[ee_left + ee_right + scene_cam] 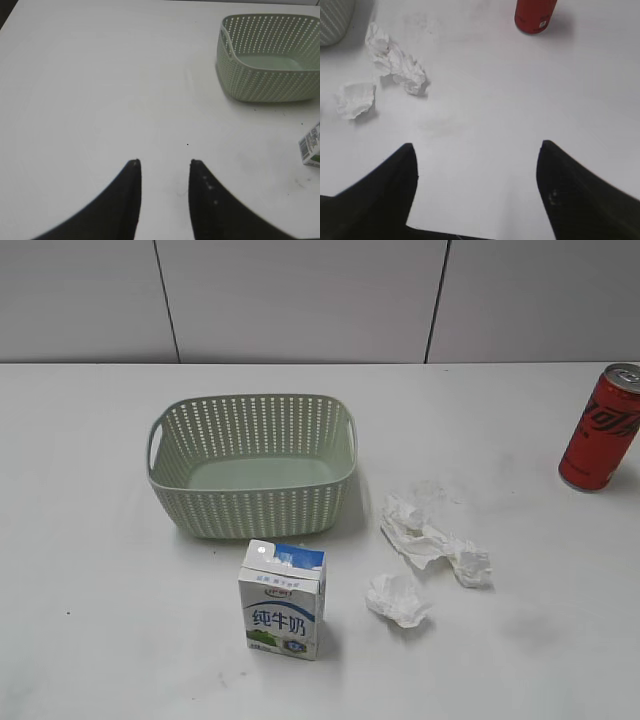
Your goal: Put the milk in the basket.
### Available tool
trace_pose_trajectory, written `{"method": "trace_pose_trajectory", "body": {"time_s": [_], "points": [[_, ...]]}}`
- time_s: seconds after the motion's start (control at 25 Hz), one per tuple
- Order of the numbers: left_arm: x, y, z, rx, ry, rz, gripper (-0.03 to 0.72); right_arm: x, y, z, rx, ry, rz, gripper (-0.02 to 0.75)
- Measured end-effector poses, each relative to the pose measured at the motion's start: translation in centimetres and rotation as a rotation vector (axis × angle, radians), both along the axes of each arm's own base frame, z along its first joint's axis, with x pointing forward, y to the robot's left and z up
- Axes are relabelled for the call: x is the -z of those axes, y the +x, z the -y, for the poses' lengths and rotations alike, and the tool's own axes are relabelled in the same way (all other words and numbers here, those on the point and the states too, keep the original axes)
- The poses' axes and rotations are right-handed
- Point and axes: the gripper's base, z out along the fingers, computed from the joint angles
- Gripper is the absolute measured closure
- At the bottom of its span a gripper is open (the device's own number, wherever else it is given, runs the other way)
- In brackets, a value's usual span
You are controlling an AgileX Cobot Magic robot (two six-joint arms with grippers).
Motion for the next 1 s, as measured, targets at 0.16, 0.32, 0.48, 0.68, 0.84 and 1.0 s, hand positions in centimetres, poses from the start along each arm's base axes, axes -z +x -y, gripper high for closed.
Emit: {"method": "trace_pose_trajectory", "body": {"time_s": [0.16, 0.32, 0.48, 0.68, 0.84, 1.0], "points": [[0.0, 0.0, 0.0, 0.000, 0.000, 0.000, 0.454, 0.3, 3.6, -0.5, -0.062, -0.038, -0.107, 0.148], [0.0, 0.0, 0.0, 0.000, 0.000, 0.000, 0.454, 0.9, 7.2, -1.1, -0.153, -0.065, -0.198, 0.148], [0.0, 0.0, 0.0, 0.000, 0.000, 0.000, 0.454, 1.7, 10.5, -2.5, -0.262, -0.079, -0.261, 0.148], [0.0, 0.0, 0.0, 0.000, 0.000, 0.000, 0.454, 3.2, 13.8, -5.9, -0.433, -0.127, -0.325, 0.148], [0.0, 0.0, 0.0, 0.000, 0.000, 0.000, 0.454, 3.6, 15.1, -10.4, -0.618, -0.175, -0.329, 0.148], [0.0, 0.0, 0.0, 0.000, 0.000, 0.000, 0.454, 3.6, 15.4, -15.3, -0.853, -0.196, -0.287, 0.148]]}}
